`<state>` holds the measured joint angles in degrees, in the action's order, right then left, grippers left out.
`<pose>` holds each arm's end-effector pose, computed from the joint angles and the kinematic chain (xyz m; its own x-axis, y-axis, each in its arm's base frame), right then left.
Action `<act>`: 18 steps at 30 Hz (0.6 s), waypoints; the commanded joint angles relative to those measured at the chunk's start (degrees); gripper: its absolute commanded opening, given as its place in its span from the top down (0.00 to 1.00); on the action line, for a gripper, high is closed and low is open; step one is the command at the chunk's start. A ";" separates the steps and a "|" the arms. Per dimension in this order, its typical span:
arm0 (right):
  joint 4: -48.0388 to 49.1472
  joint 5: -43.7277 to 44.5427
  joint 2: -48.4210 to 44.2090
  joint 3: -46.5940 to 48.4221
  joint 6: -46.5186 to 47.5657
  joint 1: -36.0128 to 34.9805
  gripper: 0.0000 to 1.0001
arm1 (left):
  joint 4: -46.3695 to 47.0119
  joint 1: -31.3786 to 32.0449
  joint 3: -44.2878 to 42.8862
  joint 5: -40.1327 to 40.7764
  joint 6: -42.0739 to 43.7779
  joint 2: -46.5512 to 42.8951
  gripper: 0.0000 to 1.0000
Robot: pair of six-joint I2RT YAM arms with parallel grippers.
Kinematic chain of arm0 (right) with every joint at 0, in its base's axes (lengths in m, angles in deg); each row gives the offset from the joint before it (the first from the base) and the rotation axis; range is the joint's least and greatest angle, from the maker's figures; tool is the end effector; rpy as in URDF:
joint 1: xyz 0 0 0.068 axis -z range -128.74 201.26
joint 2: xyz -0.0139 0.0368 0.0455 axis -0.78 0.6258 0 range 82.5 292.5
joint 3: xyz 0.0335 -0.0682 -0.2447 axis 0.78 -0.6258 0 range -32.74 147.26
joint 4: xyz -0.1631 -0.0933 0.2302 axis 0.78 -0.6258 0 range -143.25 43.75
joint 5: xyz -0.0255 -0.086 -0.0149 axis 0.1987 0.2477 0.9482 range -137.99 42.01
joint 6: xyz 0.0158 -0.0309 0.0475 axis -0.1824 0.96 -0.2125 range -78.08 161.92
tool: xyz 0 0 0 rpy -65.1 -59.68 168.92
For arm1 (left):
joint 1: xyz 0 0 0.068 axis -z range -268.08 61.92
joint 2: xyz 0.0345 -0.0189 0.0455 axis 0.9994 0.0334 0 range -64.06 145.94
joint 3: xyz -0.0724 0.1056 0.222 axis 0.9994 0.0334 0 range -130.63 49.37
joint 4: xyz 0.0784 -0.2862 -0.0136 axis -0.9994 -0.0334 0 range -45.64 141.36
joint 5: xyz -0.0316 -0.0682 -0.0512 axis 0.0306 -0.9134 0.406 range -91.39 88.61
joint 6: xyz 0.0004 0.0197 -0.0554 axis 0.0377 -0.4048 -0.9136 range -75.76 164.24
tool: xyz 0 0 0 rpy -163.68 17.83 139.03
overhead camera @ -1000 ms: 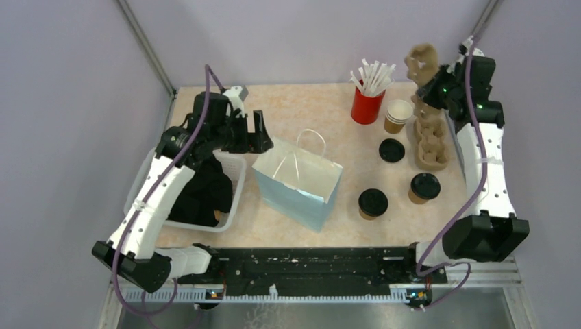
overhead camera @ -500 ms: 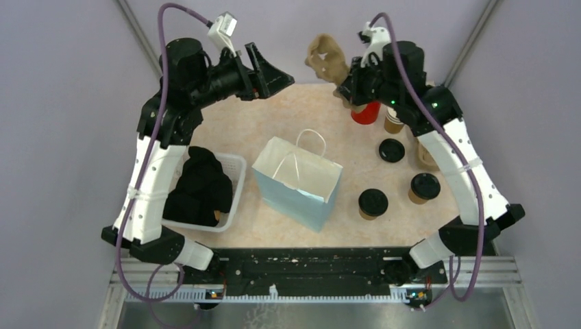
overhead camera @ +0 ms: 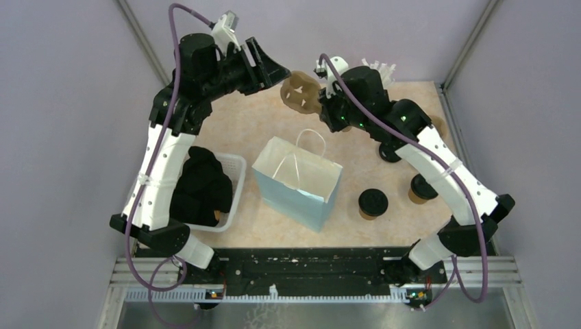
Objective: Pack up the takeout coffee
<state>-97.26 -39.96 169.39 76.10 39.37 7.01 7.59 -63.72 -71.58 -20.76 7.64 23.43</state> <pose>0.2535 0.2386 0.4648 -0.3745 -0.3034 -0.8762 -0.5874 0.8088 -0.0289 0.2897 -0.1468 0.5457 -0.5402 -0.3729 -0.7544 0.4540 0.6257 -0.6343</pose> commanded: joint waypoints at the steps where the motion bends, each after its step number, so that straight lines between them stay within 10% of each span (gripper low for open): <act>1: 1.54 2.44 -2.65 0.96 2.30 -1.19 1.00 | -1.34 -0.19 0.86 3.95 -0.82 -1.22 0.34; 9: 1.11 1.77 -2.86 2.20 4.18 -2.37 1.00 | -2.71 -0.37 0.91 4.89 -1.67 0.97 0.39; 18: 0.73 2.34 -2.96 2.84 4.47 -3.45 1.00 | -3.40 -0.54 0.90 2.37 -2.37 3.95 0.68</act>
<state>-97.26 -38.58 168.75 76.10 42.98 4.36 3.66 -64.01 -70.94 -17.02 5.72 26.62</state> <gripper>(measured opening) 0.022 0.350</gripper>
